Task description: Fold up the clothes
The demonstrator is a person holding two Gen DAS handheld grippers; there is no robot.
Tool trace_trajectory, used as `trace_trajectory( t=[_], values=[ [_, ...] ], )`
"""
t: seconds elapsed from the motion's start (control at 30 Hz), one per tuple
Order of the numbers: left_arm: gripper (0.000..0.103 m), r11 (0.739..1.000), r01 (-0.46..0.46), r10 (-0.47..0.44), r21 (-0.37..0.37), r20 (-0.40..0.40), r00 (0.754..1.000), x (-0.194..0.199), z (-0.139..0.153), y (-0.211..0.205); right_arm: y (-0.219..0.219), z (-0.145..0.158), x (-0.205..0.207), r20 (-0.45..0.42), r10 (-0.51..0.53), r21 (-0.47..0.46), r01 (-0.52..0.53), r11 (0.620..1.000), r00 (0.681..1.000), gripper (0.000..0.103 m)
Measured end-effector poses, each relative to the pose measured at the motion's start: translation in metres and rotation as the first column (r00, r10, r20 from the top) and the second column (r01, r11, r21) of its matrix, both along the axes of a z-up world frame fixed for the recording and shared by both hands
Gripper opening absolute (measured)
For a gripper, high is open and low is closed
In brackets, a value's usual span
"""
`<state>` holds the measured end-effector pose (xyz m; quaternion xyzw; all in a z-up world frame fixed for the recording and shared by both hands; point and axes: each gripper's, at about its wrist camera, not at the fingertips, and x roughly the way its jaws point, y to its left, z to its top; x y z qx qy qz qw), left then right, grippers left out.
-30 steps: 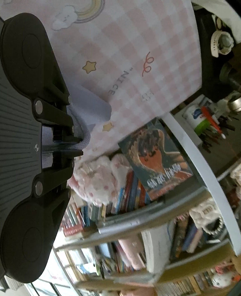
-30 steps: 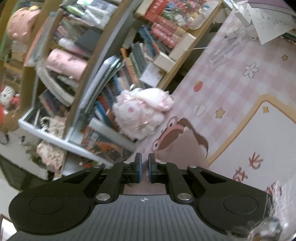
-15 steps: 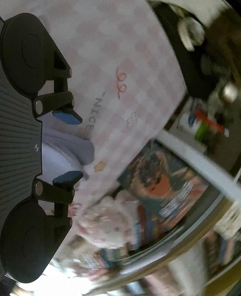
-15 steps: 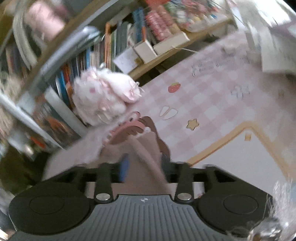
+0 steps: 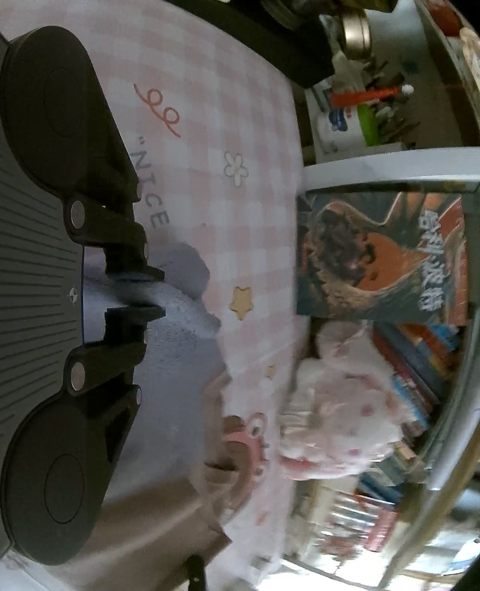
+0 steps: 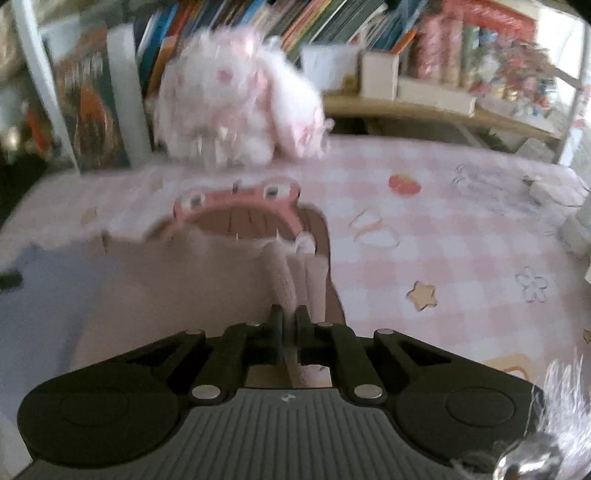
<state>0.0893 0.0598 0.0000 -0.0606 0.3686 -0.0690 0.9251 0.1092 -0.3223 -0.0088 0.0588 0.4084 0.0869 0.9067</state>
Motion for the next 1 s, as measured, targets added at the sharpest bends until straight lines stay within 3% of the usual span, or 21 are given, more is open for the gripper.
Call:
trace_trajectory(
  t=[0.07, 0.13, 0.23, 0.3, 0.43, 0.53, 0.7, 0.87, 0.93, 0.97, 1.0],
  values=[
    [0.010, 0.996, -0.032, 0.034, -0.080, 0.013, 0.999, -0.003, 0.005, 0.010, -0.018, 0.018, -0.013, 0.062, -0.071, 0.143, 0.062, 0.988, 0.996, 0.006],
    [0.010, 0.994, -0.053, 0.052, -0.100, -0.018, 0.999, 0.003, -0.003, 0.015, -0.029, 0.022, -0.017, 0.077, -0.134, 0.175, 0.119, 0.977, 0.988, 0.006],
    [0.013, 0.995, -0.065, 0.058, -0.071, -0.090, 0.994, 0.019, -0.025, 0.012, -0.023, -0.005, 0.002, 0.001, -0.131, 0.103, 0.131, 0.986, 0.991, 0.006],
    [0.017, 0.996, -0.066, 0.062, -0.052, -0.081, 0.995, 0.023, -0.031, 0.009, -0.017, -0.028, 0.014, -0.054, -0.122, 0.041, 0.125, 0.991, 0.991, 0.009],
    [0.021, 0.997, -0.058, 0.055, -0.045, -0.078, 0.995, 0.023, -0.027, 0.010, -0.021, -0.025, 0.017, -0.035, -0.132, 0.064, 0.134, 0.989, 0.991, 0.014],
    [0.033, 0.999, -0.037, 0.037, -0.018, -0.045, 0.998, 0.024, -0.023, 0.005, -0.024, -0.019, 0.011, -0.002, -0.129, 0.067, 0.129, 0.989, 0.992, 0.024],
    [0.034, 1.000, -0.005, 0.005, 0.027, 0.010, 1.000, 0.024, -0.017, -0.003, -0.021, -0.016, 0.010, 0.011, -0.124, 0.076, 0.123, 0.990, 0.992, 0.024],
    [0.034, 0.996, 0.034, -0.038, 0.080, 0.055, 0.998, 0.025, -0.014, -0.013, -0.009, -0.017, 0.015, 0.010, -0.095, 0.025, 0.095, 0.995, 0.995, 0.025],
    [0.026, 0.992, 0.052, -0.058, 0.113, 0.050, 0.997, 0.026, -0.018, -0.018, -0.006, -0.021, 0.018, -0.004, -0.092, 0.009, 0.092, 0.996, 0.996, 0.024],
    [0.004, 0.992, 0.034, -0.040, 0.121, 0.042, 0.998, 0.028, -0.021, -0.017, -0.005, -0.023, 0.020, -0.010, -0.093, 0.005, 0.093, 0.996, 0.996, 0.023],
    [0.004, 0.995, 0.007, -0.010, 0.099, 0.034, 0.999, 0.030, -0.022, -0.012, -0.005, -0.023, 0.020, -0.008, -0.096, 0.007, 0.096, 0.995, 0.995, 0.021]
  ],
)
